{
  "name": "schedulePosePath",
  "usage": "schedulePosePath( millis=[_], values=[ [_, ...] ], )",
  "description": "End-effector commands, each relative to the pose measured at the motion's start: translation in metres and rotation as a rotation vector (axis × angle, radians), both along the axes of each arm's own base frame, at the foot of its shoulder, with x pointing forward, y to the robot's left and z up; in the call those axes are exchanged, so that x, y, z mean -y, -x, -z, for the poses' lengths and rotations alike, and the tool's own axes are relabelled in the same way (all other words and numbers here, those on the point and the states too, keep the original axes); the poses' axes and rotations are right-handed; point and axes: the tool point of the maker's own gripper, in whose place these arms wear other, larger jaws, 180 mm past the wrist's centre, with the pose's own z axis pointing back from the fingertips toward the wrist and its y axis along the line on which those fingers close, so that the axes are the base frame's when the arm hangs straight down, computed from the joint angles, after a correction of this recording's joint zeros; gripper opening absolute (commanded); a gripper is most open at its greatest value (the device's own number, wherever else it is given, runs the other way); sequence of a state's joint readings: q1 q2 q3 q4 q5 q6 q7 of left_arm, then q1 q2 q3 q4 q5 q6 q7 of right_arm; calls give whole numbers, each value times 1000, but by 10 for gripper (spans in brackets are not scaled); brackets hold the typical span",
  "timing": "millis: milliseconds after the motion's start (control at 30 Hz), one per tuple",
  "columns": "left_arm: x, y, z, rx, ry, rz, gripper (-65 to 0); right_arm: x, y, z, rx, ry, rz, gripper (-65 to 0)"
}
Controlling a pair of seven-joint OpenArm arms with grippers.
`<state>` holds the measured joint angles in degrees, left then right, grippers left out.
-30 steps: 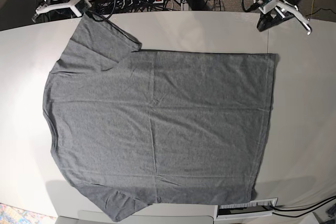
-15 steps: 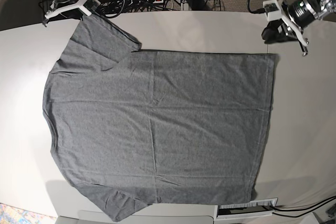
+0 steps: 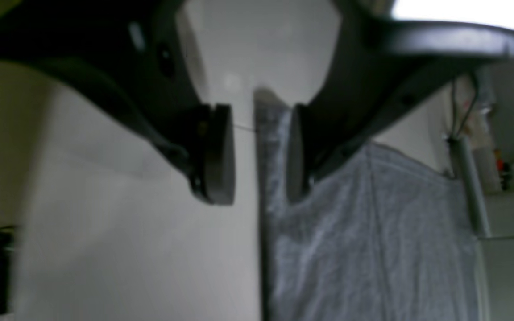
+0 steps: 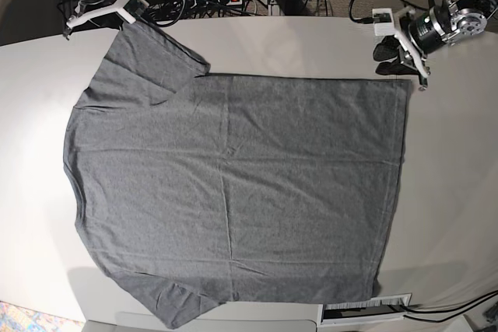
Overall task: Fold the T-shirt properly
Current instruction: 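Move both grippers down toward the shirt's shoulder corners, then grasp the shirt corner with the left gripper, right gripper at the other shoulder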
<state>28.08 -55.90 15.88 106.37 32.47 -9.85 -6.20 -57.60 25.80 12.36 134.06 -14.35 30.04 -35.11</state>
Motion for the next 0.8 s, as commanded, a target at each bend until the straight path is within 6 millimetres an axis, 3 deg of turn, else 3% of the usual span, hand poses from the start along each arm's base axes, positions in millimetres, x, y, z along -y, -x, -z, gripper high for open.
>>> schedulePosePath(
  millis=[0, 400, 767],
  values=[
    [-1, -6, -5, 34, -10, 21, -434, -2, -3, -6, 20, -2, -13, -521],
    [-37, -36, 22, 34, -104, -33, -434, -2, -4, -6, 24, -2, -11, -521],
    [-43, -39, 26, 24, -99, -52, -435, -1, -7, -7, 31, 3, -8, -521]
  ],
)
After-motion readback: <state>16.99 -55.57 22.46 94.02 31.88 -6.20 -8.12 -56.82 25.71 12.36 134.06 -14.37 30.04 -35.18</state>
